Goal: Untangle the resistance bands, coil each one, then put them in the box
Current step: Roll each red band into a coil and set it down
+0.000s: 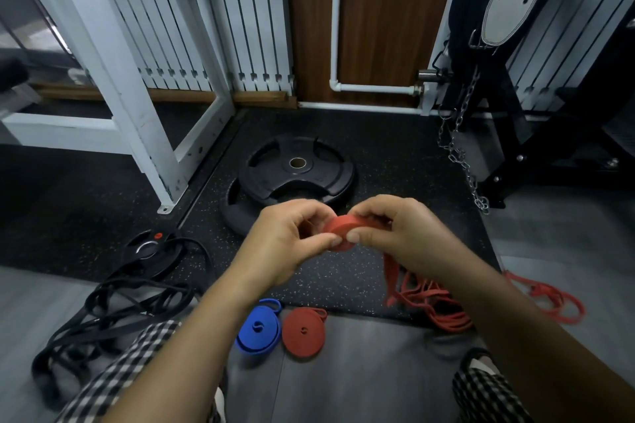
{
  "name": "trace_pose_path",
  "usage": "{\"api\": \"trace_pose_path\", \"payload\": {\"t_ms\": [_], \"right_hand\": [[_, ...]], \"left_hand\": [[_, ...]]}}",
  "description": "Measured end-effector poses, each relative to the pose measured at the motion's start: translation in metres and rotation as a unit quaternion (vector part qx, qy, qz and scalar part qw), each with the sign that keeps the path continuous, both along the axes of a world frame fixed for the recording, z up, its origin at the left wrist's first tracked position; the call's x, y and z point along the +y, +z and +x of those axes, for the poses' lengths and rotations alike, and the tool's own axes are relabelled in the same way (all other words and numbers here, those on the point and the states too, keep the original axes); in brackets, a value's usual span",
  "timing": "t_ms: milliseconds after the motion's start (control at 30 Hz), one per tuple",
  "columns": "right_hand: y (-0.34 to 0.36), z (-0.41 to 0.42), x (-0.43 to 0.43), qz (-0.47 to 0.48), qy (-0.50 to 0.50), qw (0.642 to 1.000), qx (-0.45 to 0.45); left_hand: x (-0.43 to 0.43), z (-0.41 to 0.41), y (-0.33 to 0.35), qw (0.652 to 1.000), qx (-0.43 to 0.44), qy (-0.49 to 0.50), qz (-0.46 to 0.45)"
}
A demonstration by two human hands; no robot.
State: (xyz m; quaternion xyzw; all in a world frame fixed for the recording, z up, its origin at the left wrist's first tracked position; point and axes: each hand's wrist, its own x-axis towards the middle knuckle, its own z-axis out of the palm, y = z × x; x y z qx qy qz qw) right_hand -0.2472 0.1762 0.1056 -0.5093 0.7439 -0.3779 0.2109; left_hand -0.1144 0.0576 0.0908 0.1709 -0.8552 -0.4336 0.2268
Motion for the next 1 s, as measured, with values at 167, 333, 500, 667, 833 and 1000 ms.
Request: {"api": "trace_pose_path", "payload": {"t_ms": [167, 333, 500, 667, 833, 1000], "right_hand": [[-0.006, -0.005, -0.001, -0.039, -0.021, 0.994, -0.098], [-0.009, 0.000, -0.004, -0.135, -0.032, 0.959, -0.247], [-0.016, 0.007, -0.009, -0.152, -0.062, 0.951, -0.261], [-0.007, -0.001, -0.007, -0.137, -0.030, 0.938, -0.317], [-0.007, -0.002, -0.003, -0.107, -0.044, 0.944, -0.310], [-0.002, -0.002, 0.003, 0.014, -0.026, 0.998, -0.059]], "left_hand": [[0.005, -0.002, -0.001, 0.980, 0.114, 0.063, 0.151], [0.016, -0.008, -0.001, 0.876, 0.189, 0.067, 0.438], [0.025, -0.012, -0.003, 0.805, 0.210, 0.051, 0.553], [0.022, -0.010, 0.000, 0.790, 0.208, 0.013, 0.577], [0.016, -0.006, -0.004, 0.843, 0.121, 0.005, 0.525], [-0.003, 0.003, -0.003, 0.977, -0.021, 0.003, 0.210]]}}
